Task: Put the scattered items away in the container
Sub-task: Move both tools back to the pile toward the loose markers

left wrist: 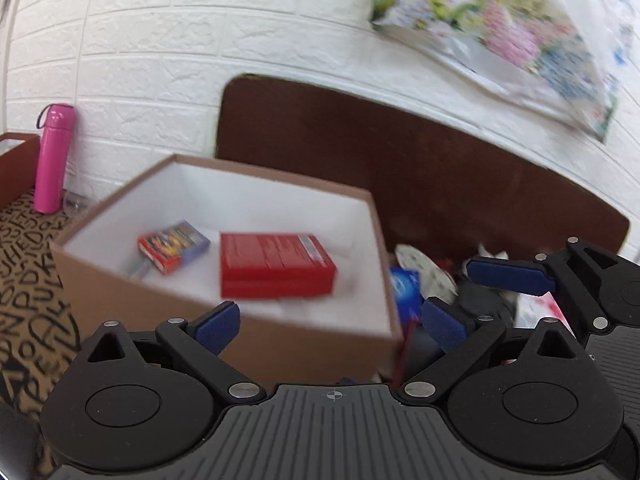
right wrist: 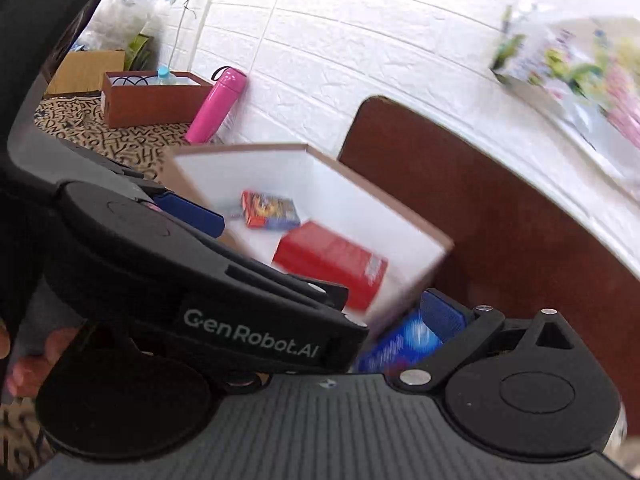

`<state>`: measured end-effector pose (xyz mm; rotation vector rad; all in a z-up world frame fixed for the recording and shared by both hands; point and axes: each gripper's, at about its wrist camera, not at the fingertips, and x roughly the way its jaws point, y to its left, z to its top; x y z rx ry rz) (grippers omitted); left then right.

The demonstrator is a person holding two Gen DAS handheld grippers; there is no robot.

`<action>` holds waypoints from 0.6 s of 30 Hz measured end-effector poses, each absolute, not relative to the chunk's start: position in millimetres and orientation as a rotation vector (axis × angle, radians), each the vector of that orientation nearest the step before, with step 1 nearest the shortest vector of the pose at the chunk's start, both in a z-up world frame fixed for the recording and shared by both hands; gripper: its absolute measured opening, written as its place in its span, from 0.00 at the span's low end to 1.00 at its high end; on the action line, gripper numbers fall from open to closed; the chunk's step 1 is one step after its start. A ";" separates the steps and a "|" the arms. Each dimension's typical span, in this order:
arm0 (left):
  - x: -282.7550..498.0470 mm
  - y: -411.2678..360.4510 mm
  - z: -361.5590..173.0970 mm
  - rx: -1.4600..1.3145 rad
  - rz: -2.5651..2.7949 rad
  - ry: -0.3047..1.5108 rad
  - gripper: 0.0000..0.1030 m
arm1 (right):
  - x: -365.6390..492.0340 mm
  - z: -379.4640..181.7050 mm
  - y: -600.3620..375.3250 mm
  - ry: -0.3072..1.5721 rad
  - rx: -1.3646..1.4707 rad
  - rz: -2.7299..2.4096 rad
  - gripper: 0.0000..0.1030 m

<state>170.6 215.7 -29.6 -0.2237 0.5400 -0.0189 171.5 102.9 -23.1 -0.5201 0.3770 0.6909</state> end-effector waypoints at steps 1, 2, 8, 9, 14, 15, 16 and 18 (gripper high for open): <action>161.5 207.7 -37.2 -0.222 -0.030 0.548 1.00 | 162.2 -30.7 95.9 0.374 -0.515 0.677 0.98; 153.6 200.3 -45.2 -0.222 -0.044 0.559 1.00 | 150.0 -36.1 80.5 0.373 -0.508 0.657 0.98; 128.7 155.1 -90.2 -0.167 -0.134 0.659 1.00 | 116.1 -81.3 34.1 0.435 -0.407 0.509 0.98; 127.3 148.5 -95.8 -0.151 -0.149 0.666 1.00 | 115.2 -87.8 28.4 0.445 -0.391 0.487 0.98; 126.4 124.2 -122.6 -0.136 -0.193 0.728 1.00 | 106.0 -117.4 9.2 0.478 -0.350 0.397 0.98; 126.8 121.6 -128.6 -0.145 -0.213 0.750 1.00 | 107.0 -123.6 5.1 0.487 -0.338 0.384 0.98; 127.5 120.3 -134.4 -0.158 -0.233 0.769 1.00 | 107.1 -128.6 0.5 0.504 -0.320 0.371 0.98; 127.3 117.7 -143.7 -0.169 -0.242 0.792 0.99 | 108.8 -136.4 -11.2 0.539 -0.279 0.345 0.98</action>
